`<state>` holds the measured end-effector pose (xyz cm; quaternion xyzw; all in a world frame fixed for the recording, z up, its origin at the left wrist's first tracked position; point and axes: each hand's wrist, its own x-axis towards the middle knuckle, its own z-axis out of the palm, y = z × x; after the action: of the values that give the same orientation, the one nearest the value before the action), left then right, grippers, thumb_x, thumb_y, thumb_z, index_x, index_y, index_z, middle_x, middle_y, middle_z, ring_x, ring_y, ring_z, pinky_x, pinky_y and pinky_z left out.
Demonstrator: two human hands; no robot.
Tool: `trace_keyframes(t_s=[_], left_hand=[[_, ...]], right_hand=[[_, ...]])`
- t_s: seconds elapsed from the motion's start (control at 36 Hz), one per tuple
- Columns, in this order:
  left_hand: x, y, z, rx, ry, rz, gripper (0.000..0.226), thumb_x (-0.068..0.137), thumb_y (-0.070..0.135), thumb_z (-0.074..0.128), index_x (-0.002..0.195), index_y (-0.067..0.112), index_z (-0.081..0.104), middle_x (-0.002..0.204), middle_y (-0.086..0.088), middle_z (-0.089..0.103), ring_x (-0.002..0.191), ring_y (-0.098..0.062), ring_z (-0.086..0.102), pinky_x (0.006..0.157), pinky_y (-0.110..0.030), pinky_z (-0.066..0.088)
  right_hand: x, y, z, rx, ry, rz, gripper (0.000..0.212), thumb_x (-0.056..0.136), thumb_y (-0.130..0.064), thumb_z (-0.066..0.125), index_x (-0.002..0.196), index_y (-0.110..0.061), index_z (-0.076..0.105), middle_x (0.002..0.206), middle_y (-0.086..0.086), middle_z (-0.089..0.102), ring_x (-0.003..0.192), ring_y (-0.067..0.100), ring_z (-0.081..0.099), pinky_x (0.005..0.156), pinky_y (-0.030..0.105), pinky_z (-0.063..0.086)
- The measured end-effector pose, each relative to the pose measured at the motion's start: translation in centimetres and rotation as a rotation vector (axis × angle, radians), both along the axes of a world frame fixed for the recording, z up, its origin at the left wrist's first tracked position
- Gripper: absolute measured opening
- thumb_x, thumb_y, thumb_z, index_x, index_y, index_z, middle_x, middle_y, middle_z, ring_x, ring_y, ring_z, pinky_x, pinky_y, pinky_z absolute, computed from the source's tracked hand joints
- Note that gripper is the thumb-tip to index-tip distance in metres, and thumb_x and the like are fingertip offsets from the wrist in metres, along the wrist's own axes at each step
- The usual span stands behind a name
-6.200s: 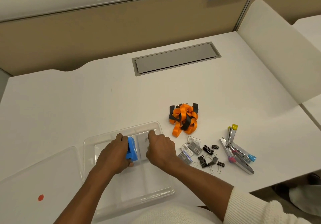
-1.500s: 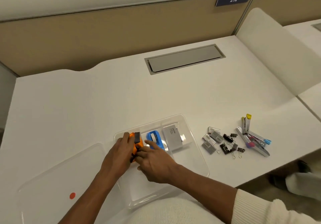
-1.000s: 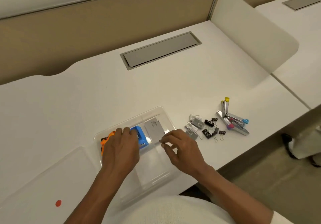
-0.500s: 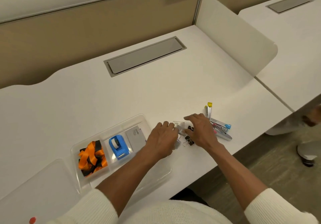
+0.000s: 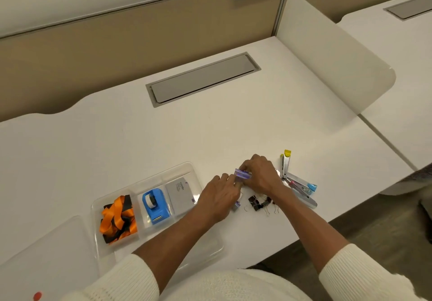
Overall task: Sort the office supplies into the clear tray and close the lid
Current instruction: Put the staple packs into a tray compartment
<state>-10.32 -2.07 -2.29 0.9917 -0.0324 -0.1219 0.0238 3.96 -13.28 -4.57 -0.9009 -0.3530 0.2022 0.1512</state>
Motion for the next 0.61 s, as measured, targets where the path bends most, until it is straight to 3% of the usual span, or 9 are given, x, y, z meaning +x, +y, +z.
trace_keyframes(t_s=[0.08,0.17,0.28,0.42,0.53,0.61], left_hand=[[0.2,0.0,0.0,0.011,0.017,-0.045,0.043,0.069,0.013,0.084,0.106,0.009,0.064,0.105,-0.014,0.064,0.09,-0.031,0.06,0.068,-0.039,0.046],[0.4,-0.1,0.3,-0.011,-0.004,-0.067,0.037,0.072,0.008,0.082,0.105,0.009,0.066,0.111,-0.015,0.063,0.093,-0.032,0.061,0.069,-0.039,0.046],[0.4,-0.3,0.6,-0.021,-0.026,-0.094,0.026,0.082,0.004,0.072,0.107,0.006,0.063,0.103,-0.015,0.063,0.093,-0.032,0.058,0.069,-0.039,0.038],[0.6,-0.1,0.8,-0.108,-0.058,-0.089,0.021,0.079,0.013,0.076,0.093,0.005,0.063,0.089,-0.014,0.063,0.08,-0.031,0.057,0.061,-0.036,0.034],[0.9,0.1,0.5,-0.117,-0.084,-0.12,0.016,0.08,0.02,0.077,0.086,0.008,0.067,0.086,-0.011,0.062,0.078,-0.029,0.058,0.062,-0.034,0.031],[1.1,0.2,0.8,-0.11,-0.072,-0.102,0.013,0.084,0.013,0.073,0.092,0.003,0.069,0.089,-0.015,0.064,0.081,-0.031,0.058,0.065,-0.037,0.036]], right_hand=[[0.5,0.3,0.0,0.042,0.116,-0.063,0.031,0.072,-0.034,0.089,0.098,-0.023,0.075,0.098,0.001,0.06,0.089,0.021,0.064,0.074,0.032,0.051],[0.9,0.0,-0.2,0.107,0.127,-0.126,0.029,0.073,-0.031,0.087,0.097,-0.021,0.075,0.097,0.001,0.06,0.089,0.02,0.063,0.069,0.027,0.042],[1.1,-0.4,0.2,0.186,0.097,-0.236,0.034,0.073,-0.032,0.089,0.101,-0.019,0.074,0.094,-0.002,0.063,0.084,0.016,0.061,0.072,0.027,0.044],[0.5,-1.3,1.5,0.303,0.116,-0.353,0.034,0.071,-0.029,0.09,0.1,-0.019,0.075,0.094,-0.003,0.071,0.081,0.013,0.065,0.069,0.022,0.047],[-0.4,-1.8,2.5,0.349,0.096,-0.365,0.033,0.071,-0.03,0.09,0.099,-0.023,0.074,0.093,-0.004,0.071,0.079,0.008,0.064,0.067,0.016,0.044],[-1.2,-1.9,3.1,0.381,0.092,-0.378,0.032,0.072,-0.029,0.089,0.1,-0.024,0.074,0.093,-0.006,0.07,0.08,0.001,0.063,0.067,0.014,0.042]])
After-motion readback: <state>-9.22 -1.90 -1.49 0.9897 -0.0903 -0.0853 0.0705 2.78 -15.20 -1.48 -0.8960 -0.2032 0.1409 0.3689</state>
